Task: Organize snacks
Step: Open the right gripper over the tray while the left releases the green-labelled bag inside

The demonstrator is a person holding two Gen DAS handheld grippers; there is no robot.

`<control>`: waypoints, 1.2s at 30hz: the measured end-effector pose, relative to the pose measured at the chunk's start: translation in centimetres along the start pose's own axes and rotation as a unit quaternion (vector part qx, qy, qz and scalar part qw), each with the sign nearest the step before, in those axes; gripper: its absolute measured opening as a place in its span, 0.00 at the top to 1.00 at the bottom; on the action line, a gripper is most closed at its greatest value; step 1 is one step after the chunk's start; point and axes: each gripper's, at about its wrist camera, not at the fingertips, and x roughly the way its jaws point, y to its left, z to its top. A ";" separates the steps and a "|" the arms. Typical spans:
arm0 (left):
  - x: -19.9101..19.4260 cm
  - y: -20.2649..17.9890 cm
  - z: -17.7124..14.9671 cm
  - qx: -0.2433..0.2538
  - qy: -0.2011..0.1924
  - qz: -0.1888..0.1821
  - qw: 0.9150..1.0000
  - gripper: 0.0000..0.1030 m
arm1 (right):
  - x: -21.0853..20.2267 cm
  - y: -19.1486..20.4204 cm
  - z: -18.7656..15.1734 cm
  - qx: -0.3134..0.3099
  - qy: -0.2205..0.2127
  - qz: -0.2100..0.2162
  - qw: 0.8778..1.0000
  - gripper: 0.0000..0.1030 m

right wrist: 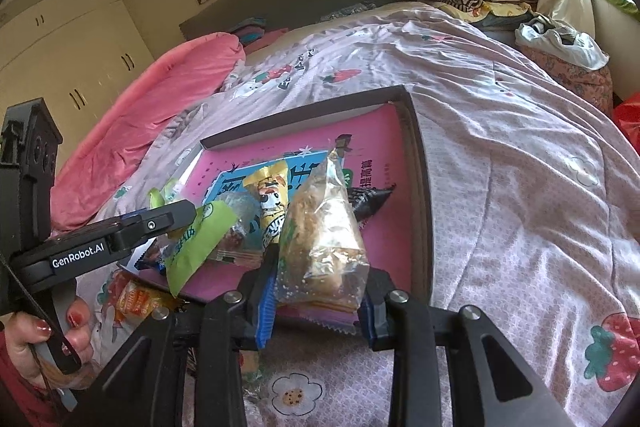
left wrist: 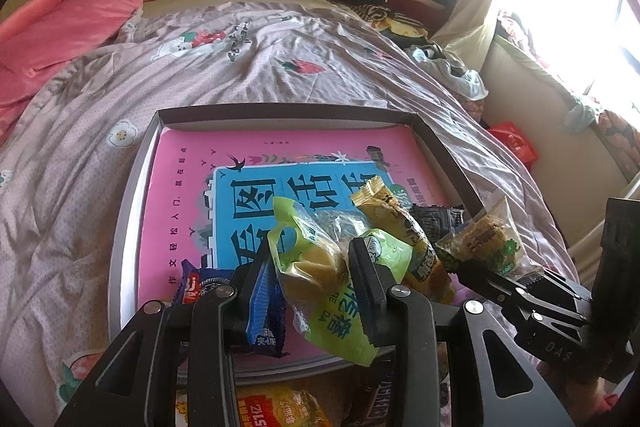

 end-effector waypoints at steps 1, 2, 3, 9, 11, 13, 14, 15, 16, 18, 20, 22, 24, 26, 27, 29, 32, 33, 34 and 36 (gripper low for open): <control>0.1 0.0 0.0 0.001 0.000 0.000 1.000 0.63 | 0.0 0.0 0.0 0.000 0.001 0.000 1.000 0.67; 0.1 0.0 0.0 0.001 0.001 -0.001 1.000 0.63 | 0.0 0.0 -0.1 0.001 0.002 0.001 1.000 0.67; 0.1 0.1 -0.1 0.000 0.001 -0.002 1.000 0.63 | 0.0 -0.1 -0.1 0.003 0.003 0.004 1.000 0.66; 0.2 0.2 -0.1 -0.004 0.003 -0.007 1.000 0.63 | -0.3 -0.4 -0.1 0.010 -0.001 0.000 1.000 0.61; 0.2 0.2 -0.1 -0.005 0.004 -0.008 1.000 0.63 | -0.5 -0.5 -0.1 0.012 -0.004 -0.005 1.000 0.55; 0.2 0.2 -0.1 -0.004 0.005 -0.009 1.000 0.62 | -0.7 -0.6 -0.1 0.013 -0.006 -0.007 1.000 0.54; 0.2 0.1 -0.1 -0.004 0.005 -0.009 1.000 0.62 | -0.8 -0.7 -0.1 0.015 -0.007 -0.008 1.000 0.53; 0.2 0.1 -0.1 -0.004 0.005 -0.009 1.000 0.62 | -0.8 -0.8 -0.1 0.016 -0.007 -0.008 1.000 0.53; 0.1 0.1 -0.1 -0.004 0.005 -0.010 1.000 0.62 | -0.9 -0.8 -0.1 0.016 -0.008 -0.007 1.000 0.53; 0.1 0.0 -0.1 -0.004 0.006 -0.012 1.000 0.62 | -1.0 -0.8 -0.1 0.017 -0.009 -0.007 1.000 0.53; 0.2 0.0 -0.2 -0.004 0.006 -0.012 1.000 0.61 | -1.2 -0.8 -0.2 0.017 -0.010 -0.008 1.000 0.53; 0.1 0.0 -0.1 -0.002 0.005 -0.010 1.000 0.61 | -1.2 -0.8 -0.2 0.017 -0.010 -0.008 1.000 0.53; 0.2 -0.1 -0.1 -0.001 0.005 -0.008 1.000 0.61 | -1.3 -0.7 -0.2 0.016 -0.011 -0.010 1.000 0.53; 0.2 -0.1 -0.1 0.000 0.004 -0.006 1.000 0.61 | -1.4 -0.7 -0.3 0.015 -0.011 -0.011 1.000 0.53; 0.2 -0.1 0.0 0.001 0.003 -0.003 1.000 0.61 | -1.4 -0.6 -0.3 0.015 -0.011 -0.011 1.000 0.53; 0.3 0.0 0.0 0.002 0.002 0.000 1.000 0.61 | -1.4 -0.6 -0.3 0.014 -0.012 -0.012 1.000 0.53; 0.2 0.1 0.1 0.002 0.000 0.004 1.000 0.60 | -1.4 -0.3 -0.3 0.007 -0.012 -0.020 1.000 0.53; 0.2 0.2 0.1 0.001 0.000 0.005 1.000 0.60 | -1.4 -0.3 -0.3 0.005 -0.013 -0.022 1.000 0.53; 0.2 0.3 0.1 0.000 -0.002 0.007 1.000 0.60 | -1.5 -0.2 -0.3 0.002 -0.014 -0.027 1.000 0.53; 0.1 0.3 0.1 -0.001 -0.001 0.007 1.000 0.60 | -1.5 -0.2 -0.3 0.002 -0.016 -0.031 0.999 0.53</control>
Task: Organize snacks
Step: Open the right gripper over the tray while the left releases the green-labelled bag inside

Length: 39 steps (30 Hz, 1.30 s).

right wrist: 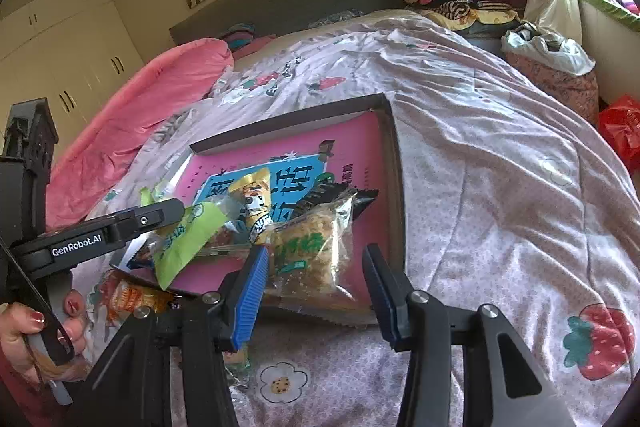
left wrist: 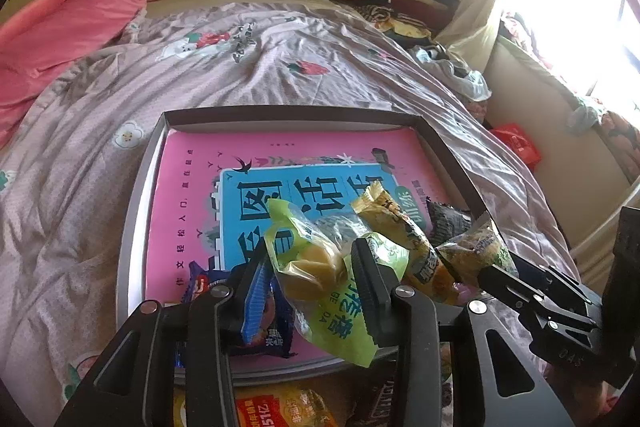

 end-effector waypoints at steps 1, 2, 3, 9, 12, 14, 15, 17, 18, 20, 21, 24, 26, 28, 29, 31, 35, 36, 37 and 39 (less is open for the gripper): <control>0.0 0.0 0.0 -0.001 0.000 0.000 1.000 0.60 | 0.0 -0.1 0.1 0.001 -0.001 -0.003 1.000 0.53; 0.0 0.0 0.0 0.000 0.000 0.001 1.000 0.59 | 0.0 -0.3 0.1 0.003 -0.002 -0.007 1.000 0.52; 0.0 0.0 0.0 0.000 -0.001 0.002 1.000 0.57 | 0.0 -0.4 0.1 0.006 -0.003 -0.009 1.000 0.52; -0.1 0.0 -0.1 0.000 -0.003 0.002 1.000 0.51 | 0.2 0.0 0.1 -0.012 -0.003 -0.025 1.000 0.52; -0.4 0.0 0.0 0.001 -0.008 0.001 1.000 0.50 | 0.3 0.3 0.1 -0.021 -0.003 -0.031 0.999 0.52; -0.5 0.0 0.1 0.000 -0.010 -0.004 1.000 0.50 | 0.2 0.2 0.1 -0.016 -0.004 -0.028 0.999 0.52; -0.6 -0.1 0.1 0.000 -0.010 -0.004 1.000 0.50 | 0.2 0.1 0.1 -0.014 -0.004 -0.026 1.000 0.52; -0.7 -0.1 0.1 0.000 -0.011 -0.004 1.000 0.50 | 0.2 0.1 0.1 -0.012 -0.004 -0.023 1.000 0.52; -0.7 -0.2 0.1 0.000 -0.011 -0.004 1.000 0.50 | 0.2 0.1 0.1 -0.012 -0.004 -0.020 1.000 0.52; -0.8 -0.1 0.1 -0.001 -0.010 -0.006 1.000 0.49 | 0.1 0.2 0.1 -0.014 -0.004 -0.016 1.000 0.52; -0.9 -0.1 0.0 -0.002 -0.010 -0.006 1.000 0.49 | 0.0 0.3 0.1 -0.016 -0.006 -0.014 1.000 0.52; -1.1 0.0 0.0 -0.005 -0.011 -0.008 1.000 0.47 | -0.2 0.6 0.0 -0.018 -0.007 -0.009 1.000 0.52; -1.3 0.0 -0.1 -0.008 -0.013 -0.010 1.000 0.46 | -0.3 0.7 0.0 -0.021 -0.009 -0.007 1.000 0.52; -1.6 0.2 -0.1 -0.009 -0.015 -0.013 1.000 0.45 | -0.2 0.9 -0.1 -0.025 -0.007 -0.002 1.000 0.52; -1.7 0.2 -0.1 -0.010 -0.016 -0.013 1.000 0.45 | -0.1 1.1 -0.1 -0.029 -0.006 -0.005 1.000 0.52; -1.9 0.3 -0.2 -0.011 -0.017 -0.015 1.000 0.44 | -0.1 1.4 -0.2 -0.035 -0.006 -0.001 0.999 0.50; -2.3 0.6 -0.4 -0.016 -0.019 -0.015 1.000 0.43 | 0.4 2.1 -0.3 -0.048 -0.002 0.003 0.999 0.50; -2.3 0.7 -0.4 -0.017 -0.018 -0.016 1.000 0.42 | 0.6 2.3 -0.3 -0.051 0.000 0.004 0.999 0.50; -2.4 0.8 -0.4 -0.018 -0.017 -0.017 1.000 0.42 | 0.7 2.5 -0.2 -0.055 0.001 0.005 0.998 0.50; -2.5 0.9 -0.5 -0.020 -0.017 -0.016 1.000 0.40 | 0.9 2.8 -0.3 -0.060 0.002 0.006 0.998 0.50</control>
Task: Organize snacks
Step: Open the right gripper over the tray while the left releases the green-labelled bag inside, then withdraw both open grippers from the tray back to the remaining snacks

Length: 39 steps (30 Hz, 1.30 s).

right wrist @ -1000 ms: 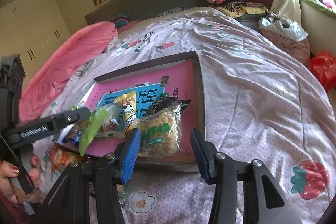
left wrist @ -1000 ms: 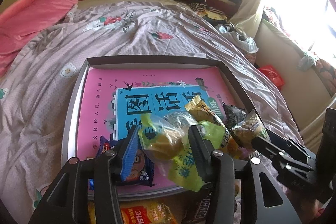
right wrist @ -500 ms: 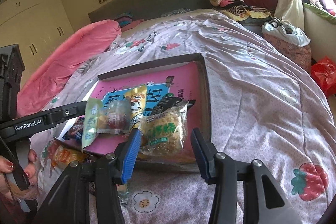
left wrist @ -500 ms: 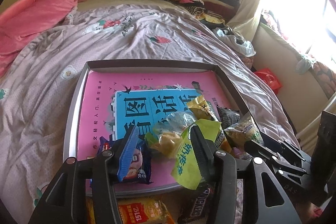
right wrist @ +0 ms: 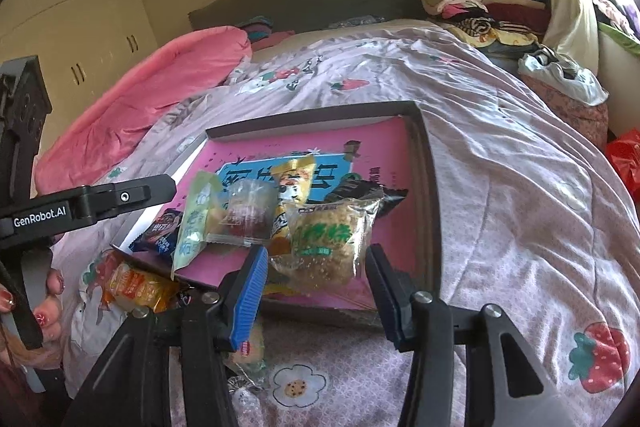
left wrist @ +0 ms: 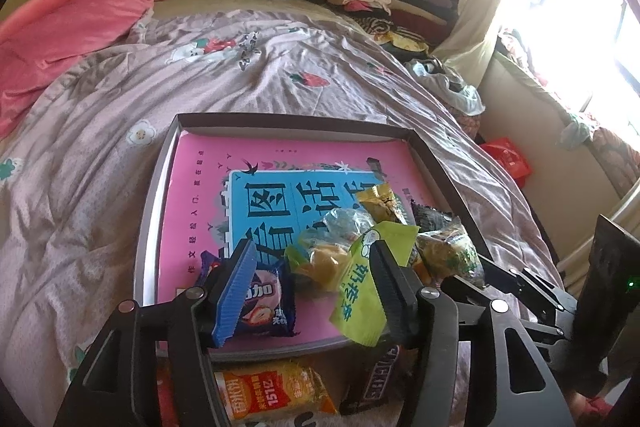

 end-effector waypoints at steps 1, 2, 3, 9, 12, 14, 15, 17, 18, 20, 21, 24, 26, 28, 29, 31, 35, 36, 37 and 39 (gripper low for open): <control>-0.1 0.0 -0.1 0.000 0.000 -0.001 1.000 0.40 | 0.0 0.1 0.0 -0.002 0.000 0.001 1.000 0.50; -0.1 0.0 -0.1 0.001 0.001 -0.002 1.000 0.39 | 0.1 0.2 0.0 -0.005 0.001 0.002 1.000 0.50; -0.1 -0.1 -0.1 0.002 0.002 -0.003 1.000 0.38 | 0.0 0.2 0.0 -0.006 0.001 0.003 1.000 0.50; -0.2 -0.5 -0.5 0.011 0.006 -0.005 1.000 0.32 | -0.4 0.3 0.0 -0.005 -0.005 0.008 1.000 0.49; -0.2 -0.8 -0.7 0.017 0.009 -0.004 1.000 0.31 | -0.5 0.1 0.1 -0.006 -0.007 -0.001 1.000 0.48; -0.3 -0.8 -0.9 0.018 0.010 -0.004 1.000 0.30 | -0.6 -0.1 0.1 -0.003 -0.008 -0.006 1.000 0.48; -0.3 -0.9 -0.9 0.018 0.011 -0.004 1.000 0.30 | -0.7 -0.3 0.1 -0.001 -0.008 -0.008 1.000 0.48; -0.4 -0.9 -1.0 0.018 0.012 -0.005 1.000 0.29 | -0.7 -0.5 0.1 0.004 -0.008 -0.012 1.000 0.47; -0.4 -0.9 -1.0 0.019 0.012 -0.004 1.000 0.29 | -0.7 -0.7 0.1 0.006 -0.008 -0.015 1.000 0.47; -0.6 -1.0 -1.0 0.019 0.011 -0.003 1.000 0.28 | -0.7 -0.9 0.1 0.010 -0.007 -0.020 1.000 0.45; -0.6 -1.0 -1.0 0.019 0.011 -0.002 1.000 0.27 | -0.8 -1.0 0.1 0.014 -0.009 -0.019 1.000 0.45; -0.7 -0.9 -0.9 0.017 0.013 -0.003 1.000 0.27 | -1.2 -1.2 0.2 0.017 -0.017 -0.019 1.000 0.42; -0.8 -0.9 -1.0 0.017 0.013 -0.002 1.000 0.27 | -1.7 -1.4 0.3 0.022 -0.023 -0.018 0.999 0.38; -0.8 -0.9 -1.0 0.017 0.013 -0.001 1.000 0.27 | -2.0 -1.5 0.4 0.027 -0.030 -0.014 0.999 0.35; -0.9 -0.9 -1.0 0.017 0.014 -0.001 1.000 0.27 | -2.3 -1.6 0.4 0.028 -0.036 -0.012 0.999 0.34; -1.0 -0.8 -1.0 0.016 0.013 -0.002 1.000 0.27 | -2.6 -1.6 0.6 0.028 -0.042 -0.013 0.999 0.31; -1.4 -0.5 -1.0 0.012 0.011 -0.002 1.000 0.27 | -3.1 -1.6 0.7 0.032 -0.048 -0.010 0.998 0.29; -1.5 -0.4 -1.0 0.011 0.010 -0.003 1.000 0.27 | -3.1 -1.6 0.7 0.033 -0.048 -0.010 0.998 0.29; -1.7 -0.2 -1.0 0.009 0.009 -0.002 1.000 0.27 | -3.2 -1.5 0.7 0.033 -0.049 -0.010 0.998 0.29; -1.9 0.1 -1.0 0.006 0.008 -0.003 1.000 0.27 | -3.3 -1.4 0.7 0.034 -0.049 -0.010 0.998 0.28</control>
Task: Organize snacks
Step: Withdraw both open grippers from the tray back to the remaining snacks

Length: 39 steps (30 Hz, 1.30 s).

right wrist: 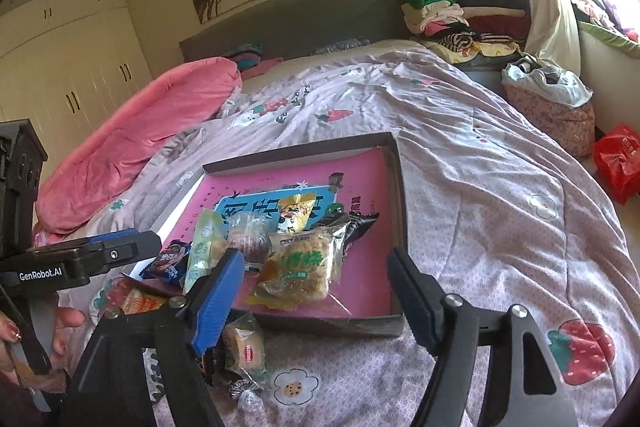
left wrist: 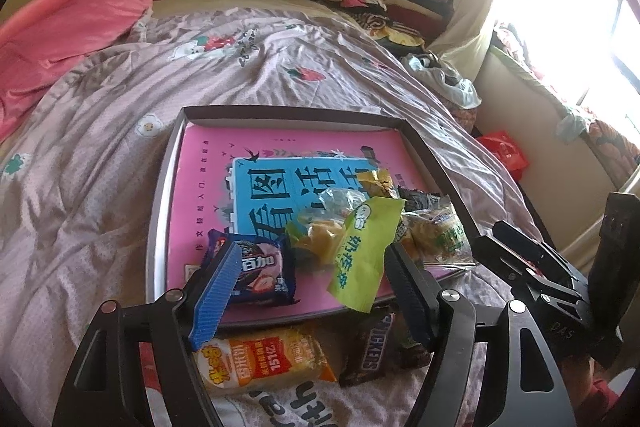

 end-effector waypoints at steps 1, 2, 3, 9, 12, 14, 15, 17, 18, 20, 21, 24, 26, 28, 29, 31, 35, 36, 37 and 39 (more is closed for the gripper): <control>-0.2 0.2 0.0 -0.002 -0.001 0.000 1.000 0.27 | 0.0 0.0 0.0 0.000 0.000 0.001 1.000 0.28; -0.3 0.3 0.0 -0.003 -0.002 0.001 1.000 0.27 | 0.0 0.0 0.0 0.001 0.001 0.002 1.000 0.28; -0.4 0.5 0.0 -0.004 -0.003 0.001 1.000 0.27 | -0.1 0.0 0.0 0.002 0.000 0.002 1.000 0.28; -1.2 1.9 0.0 -0.021 -0.007 0.003 1.000 0.27 | -0.4 0.2 -0.1 0.004 0.000 0.005 1.000 0.28; -1.6 2.6 -0.2 -0.027 -0.009 0.005 1.000 0.27 | -0.6 0.4 -0.2 0.004 0.002 0.009 1.000 0.28; -1.8 3.0 -0.3 -0.030 -0.009 0.006 0.999 0.27 | -0.7 0.5 -0.2 0.004 0.003 0.011 1.000 0.28; -1.9 3.1 -0.4 -0.031 -0.009 0.006 0.999 0.27 | -0.8 0.6 -0.2 0.004 0.002 0.011 1.000 0.28; -2.0 3.4 -0.5 -0.033 -0.009 0.007 0.999 0.27 | -0.8 0.7 -0.2 0.004 0.003 0.012 1.000 0.28; -2.1 3.5 -0.6 -0.034 -0.008 0.006 0.999 0.27 | -0.9 0.7 -0.2 0.004 0.003 0.013 1.000 0.28; -2.2 3.6 -0.7 -0.035 -0.008 0.007 0.999 0.27 | -1.0 0.8 -0.1 0.005 0.003 0.014 1.000 0.28; -2.2 3.7 -0.7 -0.036 -0.008 0.007 0.999 0.27 | -1.1 0.9 -0.1 0.006 0.003 0.014 1.000 0.28; -2.3 3.9 -0.8 -0.038 -0.008 0.008 0.999 0.27 | -1.3 1.0 -0.2 0.006 0.005 0.015 1.000 0.28; -2.4 4.0 -0.9 -0.037 -0.007 0.009 0.999 0.27 | -1.2 1.1 -0.1 0.007 0.008 0.013 1.000 0.28; -2.4 4.0 -1.0 -0.036 -0.006 0.009 0.999 0.27 | -1.3 1.2 -0.1 0.009 0.008 0.016 1.000 0.28; -2.5 4.0 -1.1 -0.035 -0.005 0.009 0.999 0.27 | -1.4 1.3 -0.2 0.008 0.008 0.017 1.000 0.28; -2.5 3.9 -1.3 -0.033 -0.003 0.009 0.999 0.27 | -1.5 1.5 -0.3 0.006 0.011 0.018 1.000 0.28; -2.5 4.1 -1.7 -0.032 0.001 0.010 0.999 0.27 | -1.4 1.8 -0.5 0.005 0.021 0.018 1.000 0.28; -2.5 4.1 -1.8 -0.031 0.002 0.011 0.999 0.27 | -1.3 1.9 -0.6 0.006 0.023 0.018 1.000 0.28; -2.5 4.1 -1.9 -0.030 0.003 0.011 0.999 0.27 | -1.3 1.9 -0.8 0.006 0.025 0.017 1.000 0.28; -2.6 4.3 -2.2 -0.030 0.005 0.013 0.999 0.27 | -1.2 2.1 -0.9 0.005 0.031 0.016 0.999 0.28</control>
